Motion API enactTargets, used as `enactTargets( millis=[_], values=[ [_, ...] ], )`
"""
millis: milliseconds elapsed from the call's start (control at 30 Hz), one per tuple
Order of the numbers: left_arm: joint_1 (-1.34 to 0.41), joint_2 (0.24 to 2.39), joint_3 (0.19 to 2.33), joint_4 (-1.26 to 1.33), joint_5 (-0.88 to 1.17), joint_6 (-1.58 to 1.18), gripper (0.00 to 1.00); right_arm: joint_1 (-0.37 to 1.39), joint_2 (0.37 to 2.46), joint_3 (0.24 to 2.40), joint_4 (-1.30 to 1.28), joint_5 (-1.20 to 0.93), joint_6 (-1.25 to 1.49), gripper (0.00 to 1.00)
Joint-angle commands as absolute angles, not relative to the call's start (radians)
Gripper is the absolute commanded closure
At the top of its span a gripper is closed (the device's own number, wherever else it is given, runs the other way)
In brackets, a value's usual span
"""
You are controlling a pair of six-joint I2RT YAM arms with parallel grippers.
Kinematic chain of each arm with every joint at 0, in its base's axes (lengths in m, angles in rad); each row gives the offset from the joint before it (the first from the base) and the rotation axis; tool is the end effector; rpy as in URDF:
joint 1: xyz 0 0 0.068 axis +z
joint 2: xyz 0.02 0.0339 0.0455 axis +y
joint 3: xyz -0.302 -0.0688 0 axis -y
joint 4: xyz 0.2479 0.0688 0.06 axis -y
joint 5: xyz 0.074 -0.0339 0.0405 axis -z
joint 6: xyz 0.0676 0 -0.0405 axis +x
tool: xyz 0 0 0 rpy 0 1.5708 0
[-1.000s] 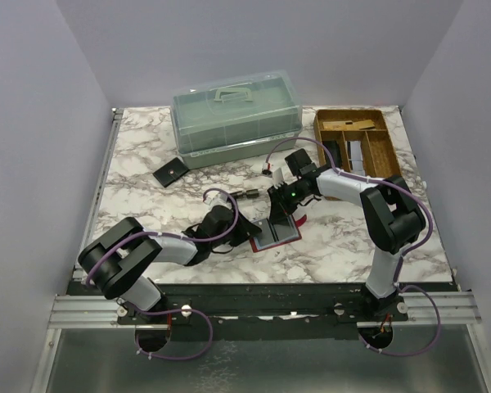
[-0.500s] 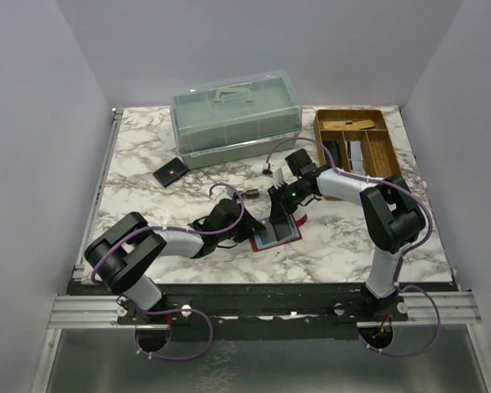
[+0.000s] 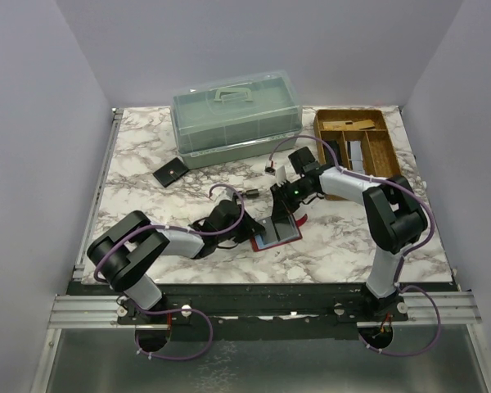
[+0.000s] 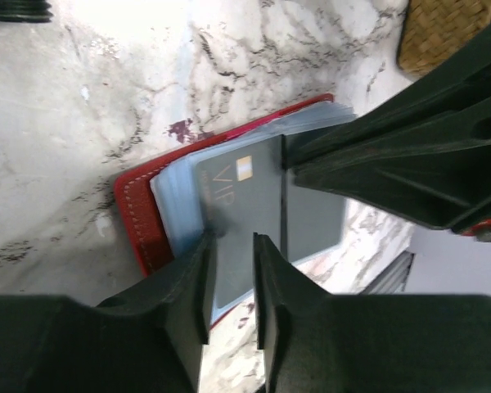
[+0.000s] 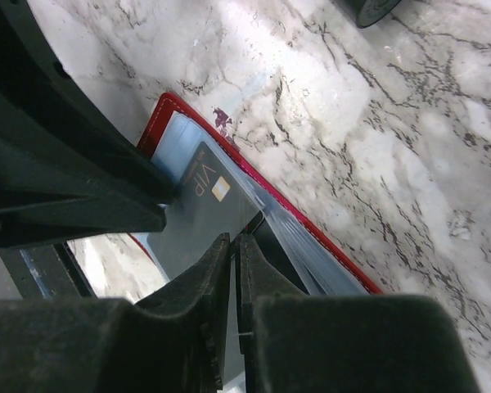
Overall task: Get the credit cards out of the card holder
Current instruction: Remove the credit card from the card holder.
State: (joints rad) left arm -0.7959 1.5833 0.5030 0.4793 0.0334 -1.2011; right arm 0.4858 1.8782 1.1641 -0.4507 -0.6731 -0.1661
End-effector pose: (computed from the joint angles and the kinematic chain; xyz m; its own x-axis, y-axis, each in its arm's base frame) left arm 0.2154 -0.2232 0.1450 -0.8268 -0.4877 -0.2804 -0.1039 0.6223 -0.7759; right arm 0.3235 0.2185 0.1678 -0.7049 -0.5184 -0.4842 -0.7091 0.4976 0.4996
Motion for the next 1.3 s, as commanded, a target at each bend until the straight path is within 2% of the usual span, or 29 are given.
enactTargets(
  millis=[0,100,367,633,900,1267],
  values=[
    [-0.798,1.636,0.461,0.438,-0.026,-1.209,0.73,0.455,1.819,1.18,-0.483,-0.741,-0.202,0.86],
    [-0.799,1.642,0.448,0.439,-0.049,-1.212,0.79,0.438,1.787,1.185,-0.515,-0.815,-0.252,0.84],
    [-0.799,1.612,0.427,0.437,-0.061,-1.194,0.8,0.432,1.838,1.19,-0.554,-0.883,-0.257,0.84],
    [-0.799,1.674,0.485,0.471,-0.009,-1.162,0.81,0.433,1.858,1.184,-0.526,-0.741,-0.205,0.85],
    [-0.798,1.679,0.505,0.475,-0.003,-1.142,1.0,0.431,1.859,1.19,-0.524,-0.675,-0.204,0.86],
    [-0.796,1.612,0.47,0.397,-0.018,-1.132,1.0,0.419,1.859,1.205,-0.552,-0.582,-0.239,0.87]
  ],
)
